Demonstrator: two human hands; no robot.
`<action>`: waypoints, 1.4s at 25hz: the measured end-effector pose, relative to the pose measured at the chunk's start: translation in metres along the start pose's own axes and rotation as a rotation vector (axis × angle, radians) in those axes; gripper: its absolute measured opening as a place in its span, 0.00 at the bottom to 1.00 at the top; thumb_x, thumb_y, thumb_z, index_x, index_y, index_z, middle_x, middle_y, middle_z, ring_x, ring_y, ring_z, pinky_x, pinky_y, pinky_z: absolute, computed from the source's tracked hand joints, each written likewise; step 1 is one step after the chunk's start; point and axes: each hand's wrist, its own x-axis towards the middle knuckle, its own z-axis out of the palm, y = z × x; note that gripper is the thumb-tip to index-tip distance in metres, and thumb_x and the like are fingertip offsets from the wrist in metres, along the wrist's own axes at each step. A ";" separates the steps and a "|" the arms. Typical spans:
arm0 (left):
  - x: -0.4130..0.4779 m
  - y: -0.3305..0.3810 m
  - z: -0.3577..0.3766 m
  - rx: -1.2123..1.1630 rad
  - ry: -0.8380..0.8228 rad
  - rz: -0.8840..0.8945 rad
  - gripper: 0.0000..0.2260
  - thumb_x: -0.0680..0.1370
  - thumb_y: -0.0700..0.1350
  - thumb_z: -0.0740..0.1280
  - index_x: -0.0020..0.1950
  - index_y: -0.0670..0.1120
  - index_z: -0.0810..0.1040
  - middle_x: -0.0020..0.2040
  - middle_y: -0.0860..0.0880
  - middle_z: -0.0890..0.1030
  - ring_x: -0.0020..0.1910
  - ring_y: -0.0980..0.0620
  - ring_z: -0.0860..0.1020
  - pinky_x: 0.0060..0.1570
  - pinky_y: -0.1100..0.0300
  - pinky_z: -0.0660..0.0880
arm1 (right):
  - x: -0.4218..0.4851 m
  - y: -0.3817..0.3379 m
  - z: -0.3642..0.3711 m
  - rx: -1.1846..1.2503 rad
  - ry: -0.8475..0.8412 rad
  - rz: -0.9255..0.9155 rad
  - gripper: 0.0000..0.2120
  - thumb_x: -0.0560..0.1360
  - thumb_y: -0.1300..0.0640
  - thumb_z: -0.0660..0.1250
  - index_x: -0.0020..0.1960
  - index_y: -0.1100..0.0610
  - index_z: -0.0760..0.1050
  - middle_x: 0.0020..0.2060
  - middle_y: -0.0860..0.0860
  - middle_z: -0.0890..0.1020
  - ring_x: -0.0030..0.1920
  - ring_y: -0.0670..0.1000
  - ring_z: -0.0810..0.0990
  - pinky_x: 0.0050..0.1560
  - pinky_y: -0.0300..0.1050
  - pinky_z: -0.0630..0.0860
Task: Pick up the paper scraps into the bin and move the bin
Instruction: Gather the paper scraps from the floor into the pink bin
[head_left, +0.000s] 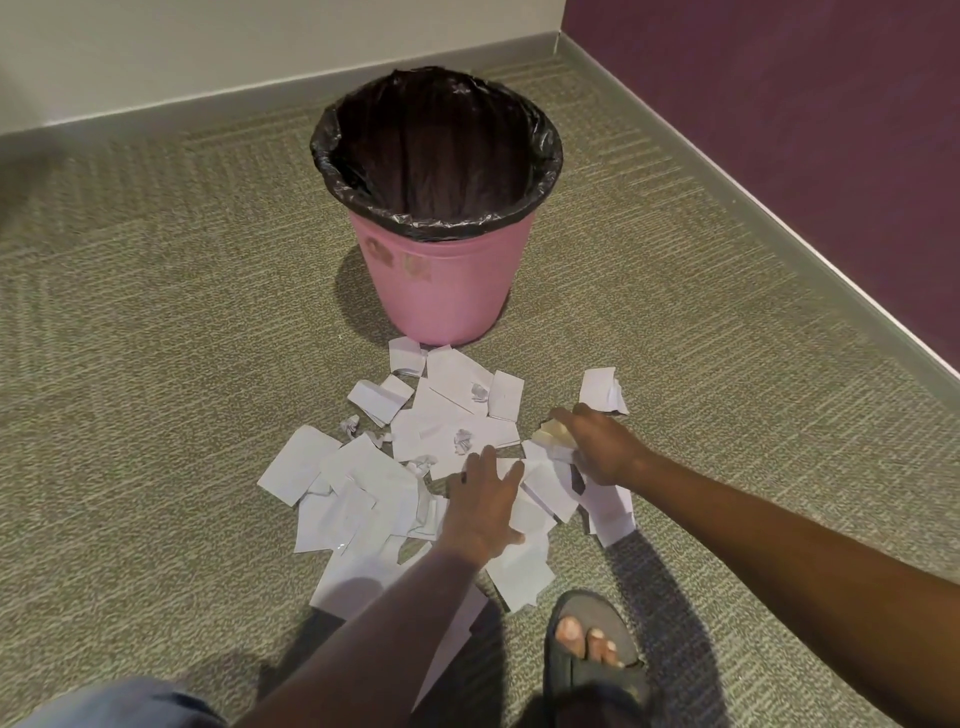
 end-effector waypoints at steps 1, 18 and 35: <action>0.000 -0.001 -0.001 0.027 0.040 0.007 0.37 0.69 0.54 0.75 0.71 0.50 0.60 0.72 0.40 0.60 0.69 0.37 0.62 0.61 0.41 0.67 | 0.000 0.000 0.000 0.017 0.009 -0.005 0.28 0.75 0.67 0.64 0.73 0.54 0.63 0.59 0.61 0.74 0.56 0.64 0.77 0.50 0.53 0.75; 0.010 -0.030 -0.050 -0.833 0.295 -0.227 0.13 0.62 0.31 0.76 0.42 0.43 0.84 0.46 0.46 0.85 0.44 0.51 0.80 0.39 0.65 0.72 | 0.001 -0.023 -0.058 0.328 0.300 -0.005 0.30 0.75 0.67 0.68 0.74 0.56 0.65 0.67 0.58 0.75 0.65 0.59 0.75 0.62 0.54 0.75; -0.021 -0.087 -0.355 -1.106 0.978 -0.220 0.06 0.67 0.35 0.75 0.37 0.45 0.82 0.42 0.49 0.83 0.42 0.51 0.82 0.41 0.56 0.81 | 0.008 -0.117 -0.294 0.811 0.768 -0.039 0.27 0.69 0.66 0.75 0.66 0.58 0.74 0.51 0.52 0.81 0.44 0.49 0.83 0.36 0.41 0.82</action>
